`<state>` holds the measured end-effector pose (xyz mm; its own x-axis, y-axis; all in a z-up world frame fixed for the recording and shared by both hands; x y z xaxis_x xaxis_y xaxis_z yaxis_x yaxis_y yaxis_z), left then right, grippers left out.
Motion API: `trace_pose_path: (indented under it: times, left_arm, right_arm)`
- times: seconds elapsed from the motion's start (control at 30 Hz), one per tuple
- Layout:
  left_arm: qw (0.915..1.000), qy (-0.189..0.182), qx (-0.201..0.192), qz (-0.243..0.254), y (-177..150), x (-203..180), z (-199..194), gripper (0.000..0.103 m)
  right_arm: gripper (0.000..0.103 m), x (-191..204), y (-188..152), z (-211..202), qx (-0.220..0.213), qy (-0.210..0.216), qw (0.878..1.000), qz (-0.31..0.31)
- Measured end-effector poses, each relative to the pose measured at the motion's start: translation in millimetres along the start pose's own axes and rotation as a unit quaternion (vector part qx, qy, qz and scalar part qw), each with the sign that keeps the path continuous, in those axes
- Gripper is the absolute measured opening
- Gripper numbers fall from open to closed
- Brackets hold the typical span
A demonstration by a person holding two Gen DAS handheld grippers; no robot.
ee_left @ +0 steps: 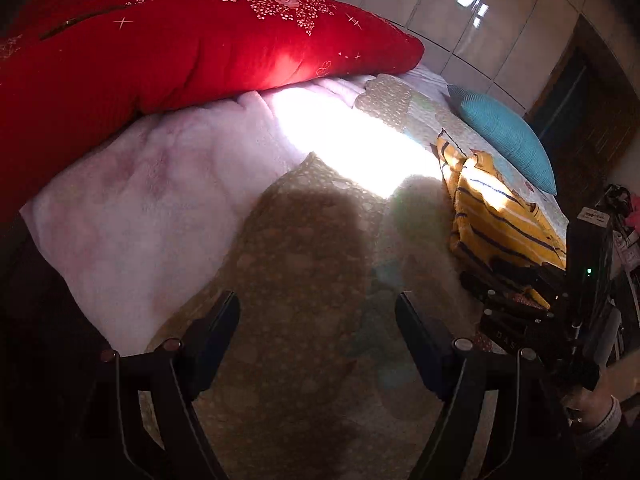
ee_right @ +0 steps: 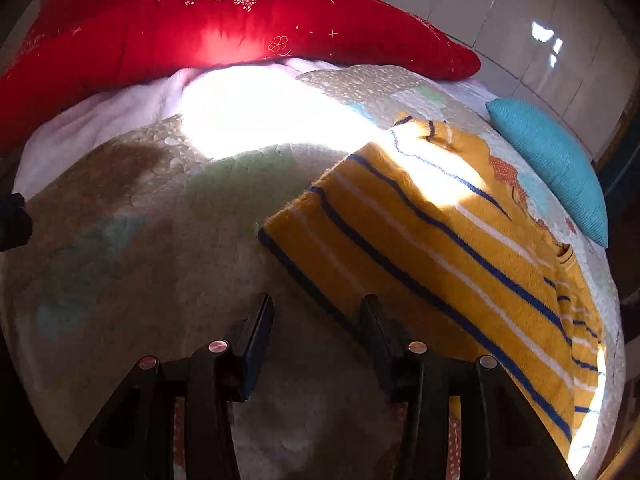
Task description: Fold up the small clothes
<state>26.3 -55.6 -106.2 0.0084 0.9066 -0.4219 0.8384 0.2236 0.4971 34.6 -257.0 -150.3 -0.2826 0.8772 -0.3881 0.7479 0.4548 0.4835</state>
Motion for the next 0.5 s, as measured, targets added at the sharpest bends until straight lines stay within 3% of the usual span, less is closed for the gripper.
trace_pose_path:
  times: [0.07, 0.13, 0.27, 0.3, 0.37, 0.5]
  left_arm:
    - [0.9999, -0.002, 0.003, -0.011, -2, 9, 1, 0.079]
    - [0.9998, -0.006, 0.003, -0.019, -2, 13, 1, 0.079]
    - [0.9998, -0.01, 0.0, -0.02, -3, 12, -2, 0.079]
    - [0.9997, -0.012, 0.0, -0.019, -3, 12, -3, 0.079]
    - [0.9997, -0.017, 0.002, -0.019, -3, 8, -3, 0.079]
    - [0.9997, -0.02, 0.007, -0.014, -5, -2, -5, 0.079]
  right_arm:
    - [0.049, -3, 11, 9, 0.01, -0.049, 0.999, -0.01]
    - [0.04, -10, 21, 15, 0.019, -0.083, 0.996, -0.002]
    - [0.037, -21, 31, 38, 0.054, -0.116, 0.992, 0.0]
    - [0.035, -22, 33, 39, 0.054, -0.12, 0.991, 0.002]
    - [0.015, -22, 37, 40, 0.05, -0.106, 0.993, 0.005]
    - [0.008, -40, 39, 19, 0.006, -0.057, 0.996, 0.067]
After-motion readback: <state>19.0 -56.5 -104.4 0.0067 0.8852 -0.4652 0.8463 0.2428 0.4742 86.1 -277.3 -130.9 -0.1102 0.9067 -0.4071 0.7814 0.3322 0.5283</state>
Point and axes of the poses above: each gripper's, at about its wrist camera, not at the fingertips, and z roughly the way its jaws point, x to its left, y to its top, the point moved 9 cm from there along z, roughly the way its jaws point, and after that the axes turned 12 degrees about -z, right-handed, at the moved point
